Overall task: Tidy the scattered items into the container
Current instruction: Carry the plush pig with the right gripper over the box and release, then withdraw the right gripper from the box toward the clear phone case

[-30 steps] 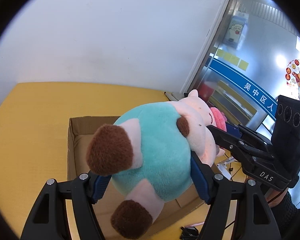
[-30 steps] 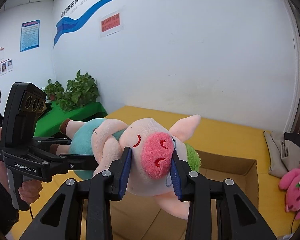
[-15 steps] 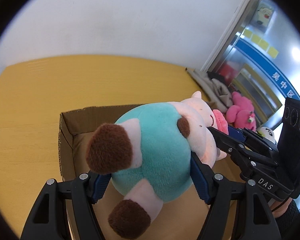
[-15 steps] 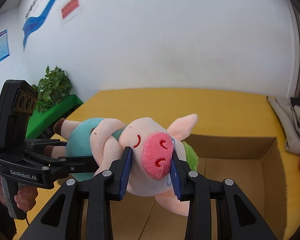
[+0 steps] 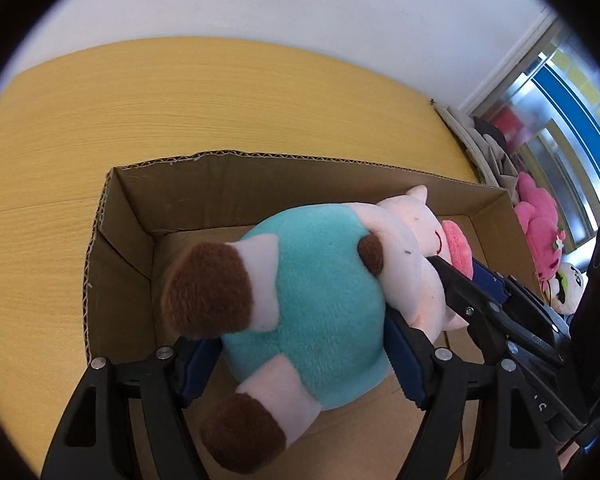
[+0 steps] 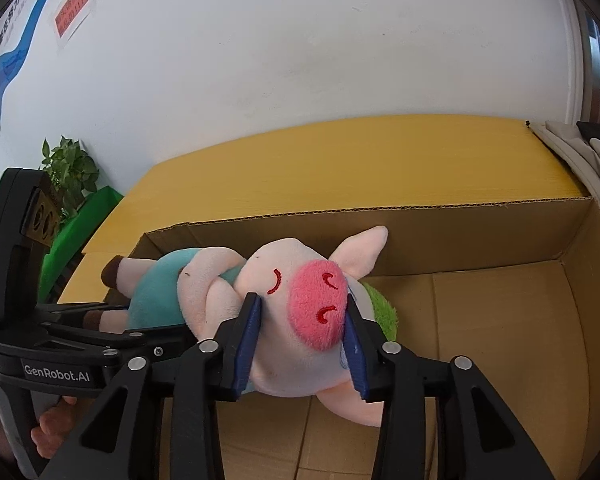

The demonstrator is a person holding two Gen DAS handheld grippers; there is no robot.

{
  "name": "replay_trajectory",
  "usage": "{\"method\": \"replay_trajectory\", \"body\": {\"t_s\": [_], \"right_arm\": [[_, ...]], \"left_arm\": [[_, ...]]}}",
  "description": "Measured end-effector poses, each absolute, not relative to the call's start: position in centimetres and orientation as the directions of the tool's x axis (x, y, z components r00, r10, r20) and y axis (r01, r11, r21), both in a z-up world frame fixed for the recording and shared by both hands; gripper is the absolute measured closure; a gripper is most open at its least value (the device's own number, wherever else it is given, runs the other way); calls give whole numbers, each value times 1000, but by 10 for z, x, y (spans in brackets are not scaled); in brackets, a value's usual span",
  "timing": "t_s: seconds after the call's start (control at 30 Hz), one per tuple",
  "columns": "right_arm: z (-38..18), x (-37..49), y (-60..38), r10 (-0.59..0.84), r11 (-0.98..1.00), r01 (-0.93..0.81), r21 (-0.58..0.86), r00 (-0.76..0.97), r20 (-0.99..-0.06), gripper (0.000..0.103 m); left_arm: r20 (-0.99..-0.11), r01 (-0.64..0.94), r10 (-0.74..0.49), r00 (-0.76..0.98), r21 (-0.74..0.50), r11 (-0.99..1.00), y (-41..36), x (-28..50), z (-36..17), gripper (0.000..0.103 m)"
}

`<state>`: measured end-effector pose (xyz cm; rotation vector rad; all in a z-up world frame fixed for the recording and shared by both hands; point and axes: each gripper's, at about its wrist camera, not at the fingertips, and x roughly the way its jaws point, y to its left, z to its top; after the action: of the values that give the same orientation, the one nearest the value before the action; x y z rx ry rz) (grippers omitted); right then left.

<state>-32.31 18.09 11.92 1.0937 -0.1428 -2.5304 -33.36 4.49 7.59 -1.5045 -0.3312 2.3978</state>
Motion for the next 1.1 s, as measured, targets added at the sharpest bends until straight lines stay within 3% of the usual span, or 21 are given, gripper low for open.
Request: {"method": "replay_trajectory", "body": {"t_s": [0.07,0.13,0.27,0.47,0.57,0.67,0.77,0.87,1.1], "right_arm": [[122,-325,187,-361,-931,289,224,-634,-684,44],[132,-325,192,-354,-934,271,231,-644,-678,17],[157,-305,218,-398,-917,296,266,-653,-644,9],[186,-217,279,-502,-854,449,262,-580,-641,2],[178,-165,318,-420,-891,420,172,-617,-666,0],[157,-143,341,-358,-920,362,150,-622,-696,0],[132,-136,348,-295,-939,330,96,-628,-720,0],[109,-134,349,-240,-945,325,36,-615,-751,0],[103,-109,353,-257,-944,325,55,-623,-739,2]], "left_arm": [[-832,-110,336,-442,-321,-941,46,-329,87,27],[-822,-102,287,-492,-274,-956,40,-325,99,29],[-740,-103,267,-617,-261,-960,25,-284,152,29],[-668,-166,225,-709,-153,-974,19,-162,193,25],[-688,-189,243,-683,-155,-970,27,-110,168,24],[-743,-184,292,-602,-227,-956,40,-90,120,24],[-815,-143,261,-517,-219,-965,54,-89,77,24],[-805,-119,229,-548,-196,-973,55,-81,76,23],[-805,-95,264,-531,-253,-963,45,-49,72,23]]}}
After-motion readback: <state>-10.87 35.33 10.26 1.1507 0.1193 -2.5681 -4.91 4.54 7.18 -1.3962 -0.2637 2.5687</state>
